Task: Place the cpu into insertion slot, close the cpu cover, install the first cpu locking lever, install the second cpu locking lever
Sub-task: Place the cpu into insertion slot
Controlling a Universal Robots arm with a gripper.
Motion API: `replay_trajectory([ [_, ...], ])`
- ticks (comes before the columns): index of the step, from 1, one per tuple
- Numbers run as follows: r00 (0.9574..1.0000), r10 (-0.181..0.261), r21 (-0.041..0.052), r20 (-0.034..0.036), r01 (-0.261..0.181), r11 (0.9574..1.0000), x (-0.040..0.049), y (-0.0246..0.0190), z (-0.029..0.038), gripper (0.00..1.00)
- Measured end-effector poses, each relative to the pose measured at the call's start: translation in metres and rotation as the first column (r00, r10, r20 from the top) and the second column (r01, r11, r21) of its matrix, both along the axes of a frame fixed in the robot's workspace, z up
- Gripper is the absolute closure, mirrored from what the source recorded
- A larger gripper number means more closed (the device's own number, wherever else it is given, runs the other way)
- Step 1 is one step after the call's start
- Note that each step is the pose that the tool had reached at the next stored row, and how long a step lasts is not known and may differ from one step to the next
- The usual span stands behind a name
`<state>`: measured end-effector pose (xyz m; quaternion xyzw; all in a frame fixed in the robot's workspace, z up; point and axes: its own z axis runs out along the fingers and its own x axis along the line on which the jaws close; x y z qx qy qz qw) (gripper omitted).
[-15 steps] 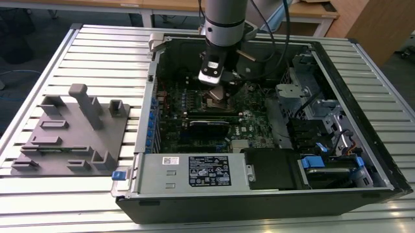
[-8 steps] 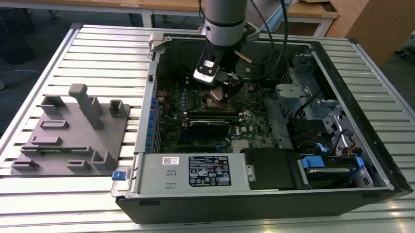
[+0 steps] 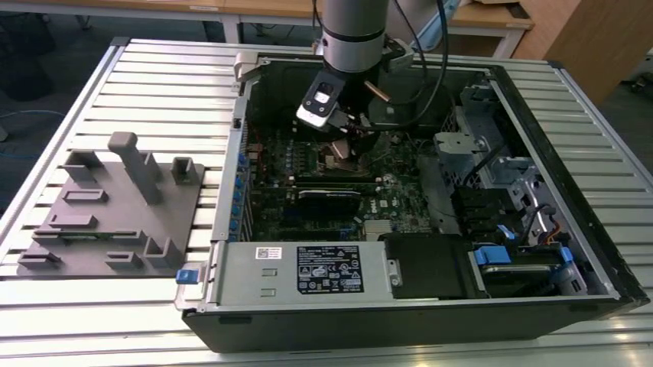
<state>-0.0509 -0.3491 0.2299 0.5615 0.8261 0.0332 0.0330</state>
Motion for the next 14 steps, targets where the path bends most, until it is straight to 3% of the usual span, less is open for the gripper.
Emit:
replay_trajectory([
  [3,0.9985,-0.054,0.0,0.0,0.054,0.9985,0.0,0.0,-0.0001,0.46],
  [7,0.9919,-0.127,0.0,0.0,0.127,0.9919,0.0,0.0,-0.0001,0.46],
  [11,0.9802,-0.198,0.0,0.0,0.198,0.9802,0.0,0.0,-0.0002,0.46],
  [14,0.9678,-0.252,0.0,0.0,0.252,0.9678,0.0,0.0,-0.0002,0.46],
])
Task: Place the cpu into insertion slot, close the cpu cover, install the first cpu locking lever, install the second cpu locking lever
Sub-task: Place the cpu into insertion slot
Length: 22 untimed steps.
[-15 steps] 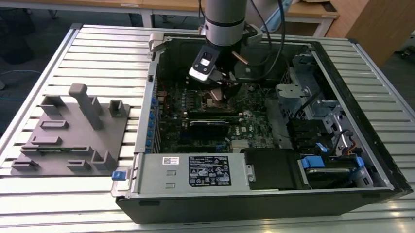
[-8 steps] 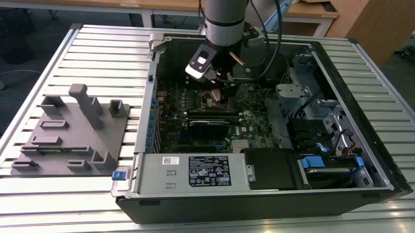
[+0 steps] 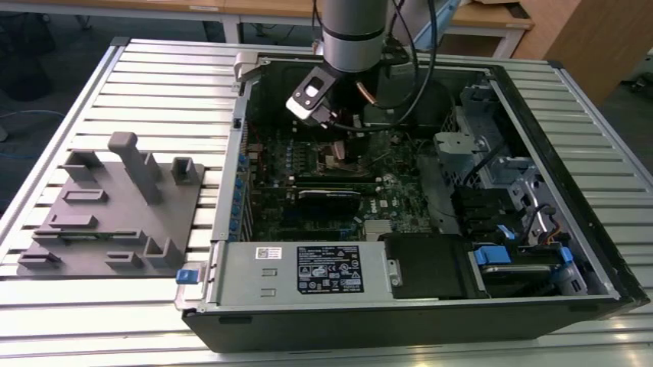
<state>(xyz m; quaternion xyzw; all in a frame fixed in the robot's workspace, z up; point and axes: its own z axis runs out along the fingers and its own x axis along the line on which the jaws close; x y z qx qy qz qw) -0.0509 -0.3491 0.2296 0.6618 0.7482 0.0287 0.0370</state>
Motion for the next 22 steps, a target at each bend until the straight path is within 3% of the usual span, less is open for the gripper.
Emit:
replay_trajectory([
  [3,0.9985,-0.054,0.0,0.0,0.054,0.9985,0.0,0.0,-0.0001,0.46],
  [9,0.9889,-0.148,-0.0001,-0.0001,0.148,0.9889,-0.0002,0.0001,-0.0002,0.46],
  [13,0.9876,-0.157,0.0058,-0.0009,0.157,0.9876,-0.0013,0.0011,-0.0006,0.46],
  [18,0.9875,-0.158,0.0305,-0.0049,0.158,0.987,-0.002,0.0015,-0.0012,0.46],
  [22,0.9887,-0.15,0.0335,-0.0053,0.15,0.9881,-0.0019,0.0017,-0.0027,0.46],
])
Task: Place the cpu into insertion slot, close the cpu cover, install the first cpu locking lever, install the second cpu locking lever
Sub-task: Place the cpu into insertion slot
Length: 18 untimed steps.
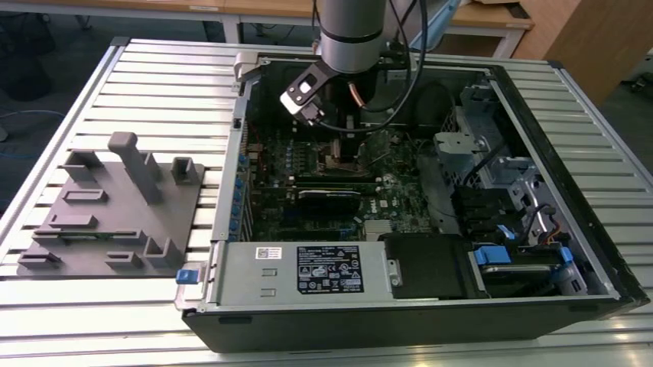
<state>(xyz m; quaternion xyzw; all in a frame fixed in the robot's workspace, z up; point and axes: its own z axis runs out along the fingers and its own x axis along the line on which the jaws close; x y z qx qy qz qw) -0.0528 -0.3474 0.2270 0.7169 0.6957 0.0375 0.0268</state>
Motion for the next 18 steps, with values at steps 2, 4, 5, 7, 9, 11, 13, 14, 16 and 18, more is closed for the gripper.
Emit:
replay_trajectory([
  [2,1.0,0.01,0.0004,0.0001,-0.01,1.0,0.0,0.0002,-0.001,0.46],
  [4,0.9998,0.018,0.0002,-0.0001,-0.018,0.9998,0.0001,0.0004,-0.0014,0.46],
  [5,0.9998,0.021,0.0003,-0.0001,-0.021,0.9998,0.0,0.0006,-0.0017,0.46],
  [7,0.9996,0.028,0.0004,0.0,-0.028,0.9996,0.0,0.0013,-0.0022,0.46],
  [9,0.9993,0.036,0.0004,0.0,-0.036,0.9993,0.0,0.0026,-0.0028,0.46],
  [11,0.9991,0.043,0.0003,0.0,-0.043,0.9991,0.0,0.0044,-0.0033,0.46],
  [13,0.999,0.044,0.0004,0.0,-0.044,0.999,-0.0001,0.0056,-0.0039,0.46],
  [14,0.999,0.045,0.0006,0.0002,-0.045,0.999,-0.0003,0.006,-0.0046,0.46],
  [16,0.9989,0.048,0.0005,0.0001,-0.048,0.9989,-0.0005,0.0068,-0.0061,0.46],
  [18,0.9987,0.051,0.0003,-0.0001,-0.051,0.9987,-0.0006,0.0072,-0.0081,0.46],
])
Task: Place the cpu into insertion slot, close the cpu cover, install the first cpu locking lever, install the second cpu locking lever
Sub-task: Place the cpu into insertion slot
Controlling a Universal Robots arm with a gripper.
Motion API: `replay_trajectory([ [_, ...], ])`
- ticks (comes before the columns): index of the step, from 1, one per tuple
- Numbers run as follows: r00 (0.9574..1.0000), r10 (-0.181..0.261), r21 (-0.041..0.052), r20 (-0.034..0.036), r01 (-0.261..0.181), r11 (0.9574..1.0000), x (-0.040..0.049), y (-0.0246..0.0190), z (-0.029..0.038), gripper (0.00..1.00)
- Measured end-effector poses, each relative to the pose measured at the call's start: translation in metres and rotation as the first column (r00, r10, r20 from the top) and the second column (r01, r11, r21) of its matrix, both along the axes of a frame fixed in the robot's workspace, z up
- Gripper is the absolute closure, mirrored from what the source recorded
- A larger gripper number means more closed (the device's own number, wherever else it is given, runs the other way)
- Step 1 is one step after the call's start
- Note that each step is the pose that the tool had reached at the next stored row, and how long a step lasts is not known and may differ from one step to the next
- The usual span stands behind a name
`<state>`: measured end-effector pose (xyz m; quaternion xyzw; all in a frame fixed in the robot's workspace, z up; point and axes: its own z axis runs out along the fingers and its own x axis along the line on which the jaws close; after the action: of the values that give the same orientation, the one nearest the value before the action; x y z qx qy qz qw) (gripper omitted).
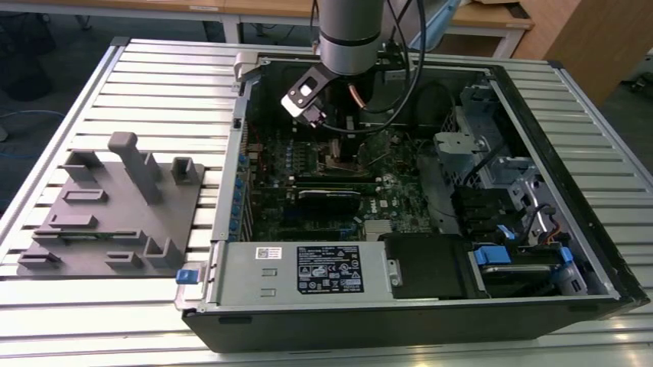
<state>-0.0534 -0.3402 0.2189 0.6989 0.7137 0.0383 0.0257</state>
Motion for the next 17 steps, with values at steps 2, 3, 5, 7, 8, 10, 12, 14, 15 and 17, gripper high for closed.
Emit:
replay_trajectory([
  [2,1.0,0.001,0.0001,0.0001,-0.001,1.0,-0.0001,0.0001,-0.0016,0.46],
  [3,1.0,0.001,0.0,0.0,-0.001,1.0,-0.0001,0.0,-0.0018,0.46],
  [5,1.0,0.001,-0.0001,-0.0001,-0.001,1.0,-0.0001,0.0,-0.0018,0.46],
  [7,1.0,0.001,0.0,0.0,-0.001,1.0,-0.0003,0.0001,-0.0019,0.46],
  [8,1.0,0.001,0.0002,0.0,-0.001,1.0,-0.0011,0.0001,-0.0022,0.46],
  [10,1.0,0.001,0.0002,0.0001,-0.001,1.0,-0.0028,0.0002,-0.0031,0.46],
  [12,1.0,0.001,0.0002,0.0,-0.001,1.0,-0.0032,0.0003,-0.0051,0.46],
  [14,1.0,0.001,0.0001,0.0,-0.001,1.0,-0.0032,0.0003,-0.0078,0.46],
  [15,1.0,0.001,0.0002,0.0,-0.001,1.0,-0.0032,0.0003,-0.009,0.46],
  [17,1.0,0.001,0.0001,0.0,-0.001,1.0,-0.0032,0.0004,-0.0114,0.46],
])
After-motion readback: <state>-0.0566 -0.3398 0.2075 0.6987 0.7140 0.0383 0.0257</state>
